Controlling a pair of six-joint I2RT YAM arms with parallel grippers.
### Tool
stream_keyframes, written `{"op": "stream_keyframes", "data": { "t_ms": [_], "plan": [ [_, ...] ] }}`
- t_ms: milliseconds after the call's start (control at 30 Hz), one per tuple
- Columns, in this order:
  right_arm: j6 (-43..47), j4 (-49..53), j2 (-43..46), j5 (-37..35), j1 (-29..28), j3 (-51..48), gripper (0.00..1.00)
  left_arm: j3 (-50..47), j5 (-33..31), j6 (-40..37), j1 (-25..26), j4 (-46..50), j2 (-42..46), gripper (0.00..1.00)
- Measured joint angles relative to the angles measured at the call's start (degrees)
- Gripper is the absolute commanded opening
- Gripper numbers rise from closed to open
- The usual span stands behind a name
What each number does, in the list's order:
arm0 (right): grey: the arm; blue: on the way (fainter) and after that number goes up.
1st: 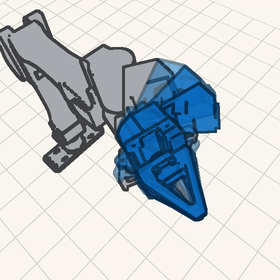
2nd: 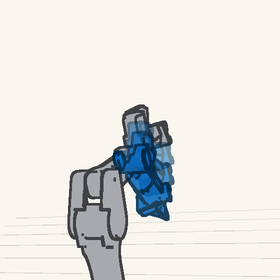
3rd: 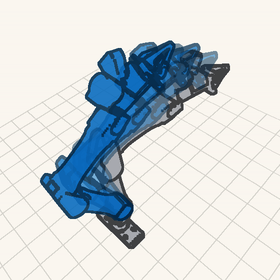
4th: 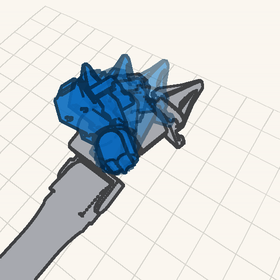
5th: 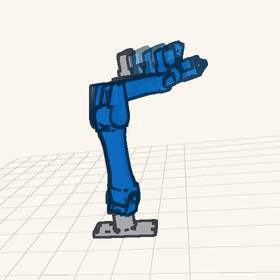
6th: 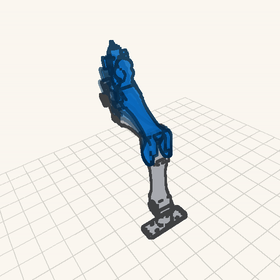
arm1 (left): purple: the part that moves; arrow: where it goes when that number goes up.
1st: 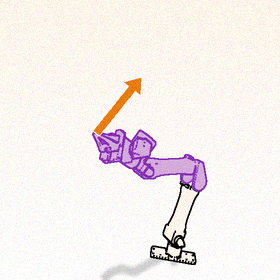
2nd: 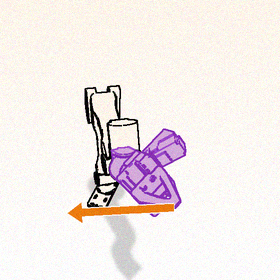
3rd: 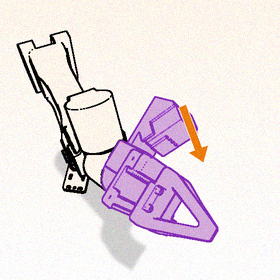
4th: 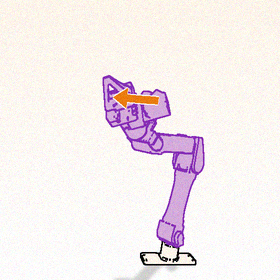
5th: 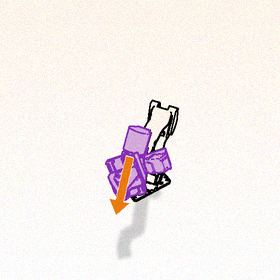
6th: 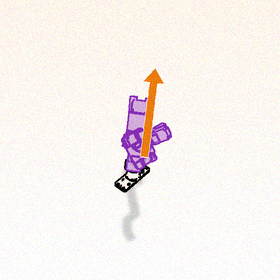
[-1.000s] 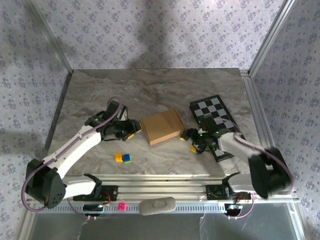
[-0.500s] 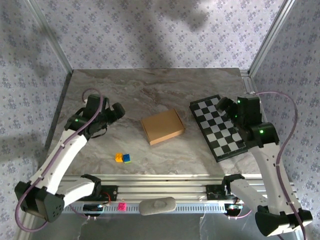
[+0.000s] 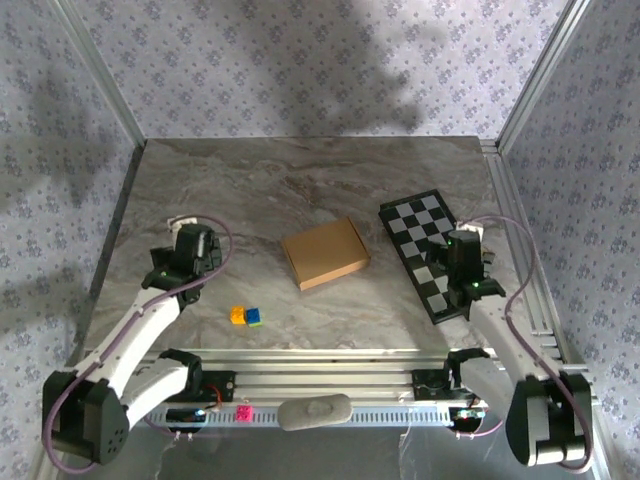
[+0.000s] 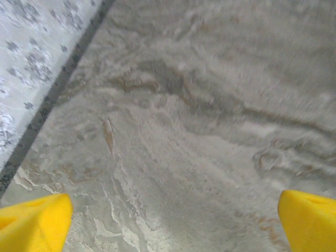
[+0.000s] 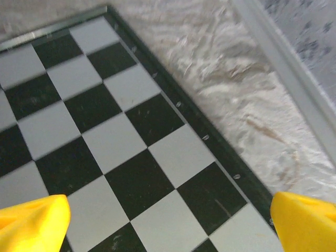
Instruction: Fold the paper box
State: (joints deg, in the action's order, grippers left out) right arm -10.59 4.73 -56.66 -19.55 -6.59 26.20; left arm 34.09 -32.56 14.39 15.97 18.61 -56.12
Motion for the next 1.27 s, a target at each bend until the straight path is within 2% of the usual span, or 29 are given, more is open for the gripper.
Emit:
{"op": "stream_keyframes", "data": {
  "t_ms": [233,333,467,600,633,900,1267],
  "plan": [
    [5.3,-21.3,-20.0,7.6,3.1,-0.5,1.0,-3.2,8.3,-7.4,-5.0,-18.6,-15.4,1.0],
    [9.0,-26.6,-24.6,10.5,4.2,2.2,1.0,-3.2,12.0,-8.0,-8.0,-28.6,-22.7,1.0],
    [10.2,-34.7,-27.1,15.5,8.0,1.9,1.0,-3.6,16.0,-11.0,-11.1,-37.8,-28.0,1.0],
    [10.2,-44.5,-27.6,17.6,10.7,-4.1,1.0,-11.8,19.5,-11.7,-14.4,-58.5,-29.8,1.0],
    [10.2,-46.8,-28.1,17.7,10.7,-5.4,1.0,-13.5,19.6,-11.5,-15.2,-60.5,-30.7,1.0],
    [10.7,-50.0,-29.7,15.7,7.8,-5.0,1.0,-12.6,20.2,-11.3,-15.9,-63.8,-32.2,1.0],
    [10.7,-50.0,-29.8,14.8,7.8,-4.9,1.0,-12.4,20.2,-11.3,-15.9,-65.2,-32.2,1.0]
  ]
}}
